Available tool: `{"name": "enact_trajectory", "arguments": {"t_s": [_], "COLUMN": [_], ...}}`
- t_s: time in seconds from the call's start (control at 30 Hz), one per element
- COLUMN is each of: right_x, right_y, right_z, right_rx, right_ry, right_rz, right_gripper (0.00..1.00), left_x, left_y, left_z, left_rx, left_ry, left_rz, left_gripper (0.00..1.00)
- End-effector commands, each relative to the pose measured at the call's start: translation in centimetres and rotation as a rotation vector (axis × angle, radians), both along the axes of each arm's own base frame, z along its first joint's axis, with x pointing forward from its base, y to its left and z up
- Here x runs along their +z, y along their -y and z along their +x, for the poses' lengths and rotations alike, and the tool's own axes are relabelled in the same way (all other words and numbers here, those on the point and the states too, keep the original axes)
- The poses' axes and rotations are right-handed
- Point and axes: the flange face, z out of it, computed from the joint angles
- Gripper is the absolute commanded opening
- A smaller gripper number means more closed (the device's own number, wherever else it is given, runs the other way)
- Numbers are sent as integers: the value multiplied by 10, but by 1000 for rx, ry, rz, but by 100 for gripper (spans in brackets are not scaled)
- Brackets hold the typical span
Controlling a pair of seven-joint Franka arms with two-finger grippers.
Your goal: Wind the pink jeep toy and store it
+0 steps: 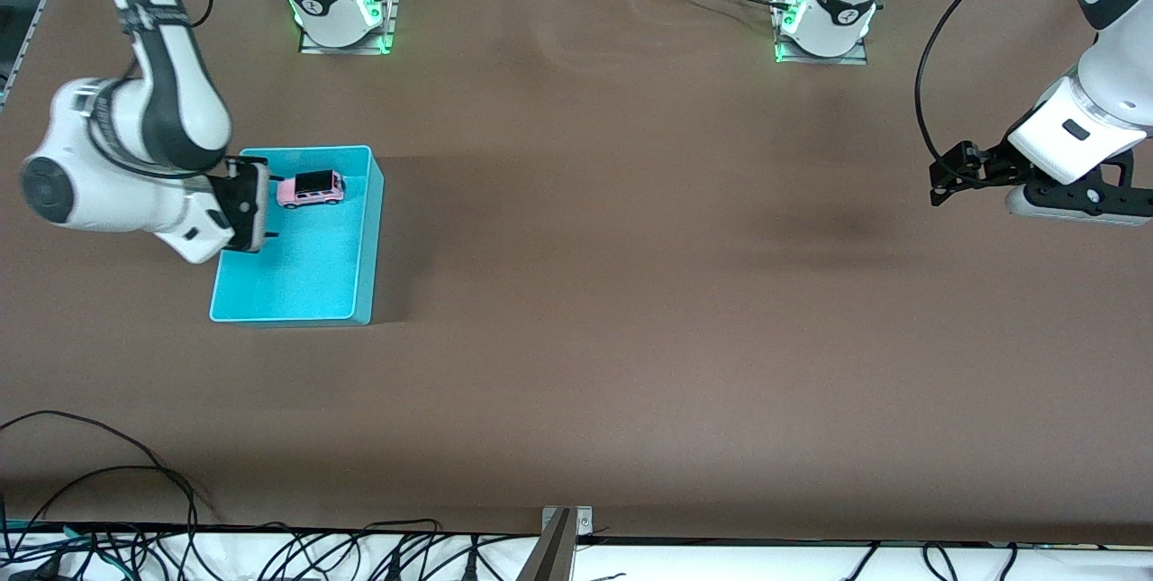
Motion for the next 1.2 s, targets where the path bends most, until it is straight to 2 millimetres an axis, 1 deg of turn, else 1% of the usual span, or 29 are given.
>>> {"name": "enact_trajectory", "arguments": {"t_s": [0.0, 0.1, 0.27, 0.37, 0.47, 0.5, 0.57, 0.67, 0.73, 0.77, 0.83, 0.87, 0.93, 1.0, 1.17], "right_x": [73, 119, 173, 195, 221, 228, 236, 239, 240, 244, 262, 267, 274, 281, 286], "right_y": [4, 5, 8, 9, 12, 13, 13, 17, 24, 30, 38, 41, 42, 42, 41], "right_z": [24, 31, 41, 45, 50, 52, 53, 52, 50, 47, 34, 29, 16, -1, -46], "right_rx": [-206, -342, -598, -753, -952, -1016, -1125, -1239, -1286, -1301, -1322, -1329, -1336, -1345, -1363], "right_ry": [8, 27, 54, 75, 120, 128, 125, 110, 102, 103, 111, 113, 109, 114, 129], "right_rz": [-45, -94, -170, -203, -264, -277, -293, -316, -326, -329, -333, -338, -350, -361, -384], "right_gripper": [100, 100, 100, 100, 100, 100, 100, 100, 100, 100, 100, 100, 100, 100, 100], "left_x": [8, 8, 8, 8, 8, 8, 8, 8, 8, 8, 8, 8, 8, 8, 8], "left_y": [0, 0, 0, -1, -1, -1, -1, 0, 0, 0, 0, 0, 0, 0, 1], "left_z": [-3, -3, -3, -3, -3, -3, -3, -3, -3, -3, -3, -3, -3, -3, -3], "left_rx": [0, 0, 0, 2, 1, 2, 2, 0, 0, 0, 0, 0, 0, -1, -1], "left_ry": [10, 10, 10, 10, 10, 10, 10, 10, 10, 10, 10, 10, 10, 10, 10], "left_rz": [-7, -5, -7, -7, -5, -7, -7, -7, -7, -7, -7, -7, -7, -6, -7], "left_gripper": [100, 100, 100, 100, 100, 100, 100, 100, 100, 100, 100, 100, 100, 100, 100]}}
